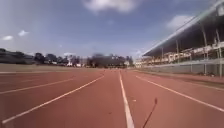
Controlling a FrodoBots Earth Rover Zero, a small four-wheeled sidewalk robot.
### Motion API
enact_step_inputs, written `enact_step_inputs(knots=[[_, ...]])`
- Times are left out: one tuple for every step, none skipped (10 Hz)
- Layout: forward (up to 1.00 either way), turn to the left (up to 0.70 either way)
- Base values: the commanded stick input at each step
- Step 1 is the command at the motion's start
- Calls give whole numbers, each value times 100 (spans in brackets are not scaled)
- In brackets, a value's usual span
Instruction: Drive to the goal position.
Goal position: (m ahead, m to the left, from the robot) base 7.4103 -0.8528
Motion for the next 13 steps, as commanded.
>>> enact_step_inputs(knots=[[70, 0], [70, 0], [70, 0], [70, 0], [70, 0], [70, 0], [70, 0], [70, 0], [70, 0], [70, 0], [70, 0], [70, 0], [70, 0]])
